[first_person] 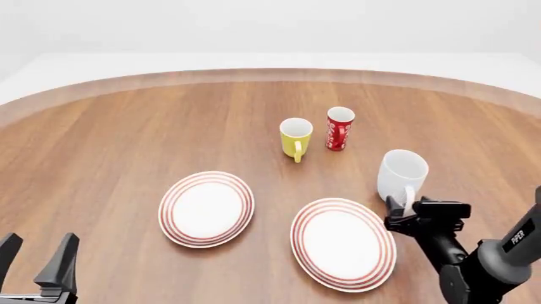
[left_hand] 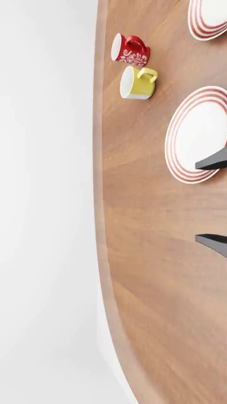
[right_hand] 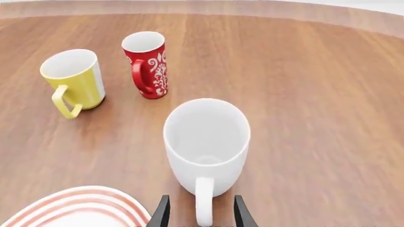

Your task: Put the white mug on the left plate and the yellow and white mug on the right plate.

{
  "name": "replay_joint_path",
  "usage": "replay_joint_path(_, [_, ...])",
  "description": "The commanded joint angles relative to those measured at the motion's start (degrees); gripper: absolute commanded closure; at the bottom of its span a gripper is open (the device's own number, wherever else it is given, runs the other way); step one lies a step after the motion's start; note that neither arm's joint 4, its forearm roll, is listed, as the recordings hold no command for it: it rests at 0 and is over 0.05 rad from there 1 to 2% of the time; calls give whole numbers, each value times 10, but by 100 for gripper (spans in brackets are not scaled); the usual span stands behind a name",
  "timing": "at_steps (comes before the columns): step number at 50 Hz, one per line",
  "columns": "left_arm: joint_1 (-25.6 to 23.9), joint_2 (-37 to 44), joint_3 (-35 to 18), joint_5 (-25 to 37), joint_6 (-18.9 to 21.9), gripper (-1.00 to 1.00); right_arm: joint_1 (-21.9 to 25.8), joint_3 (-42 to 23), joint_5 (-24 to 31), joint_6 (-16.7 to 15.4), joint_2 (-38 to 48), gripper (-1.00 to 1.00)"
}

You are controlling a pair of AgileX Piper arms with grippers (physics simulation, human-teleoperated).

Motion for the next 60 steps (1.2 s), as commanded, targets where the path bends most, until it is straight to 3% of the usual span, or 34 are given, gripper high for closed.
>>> replay_joint_path(1, [0,0,0,0,0,-100,4,-11,2,7,25,100])
replay_joint_path(21, [0,0,0,0,0,-100,-1,29,17,-5,-75,100])
replay_joint_path(46, [0,0,0,0,0,-100,74,64,120,-12,-273,100])
replay_joint_path(60, [0,0,0,0,0,-100,133,51,172,-24,-333,100])
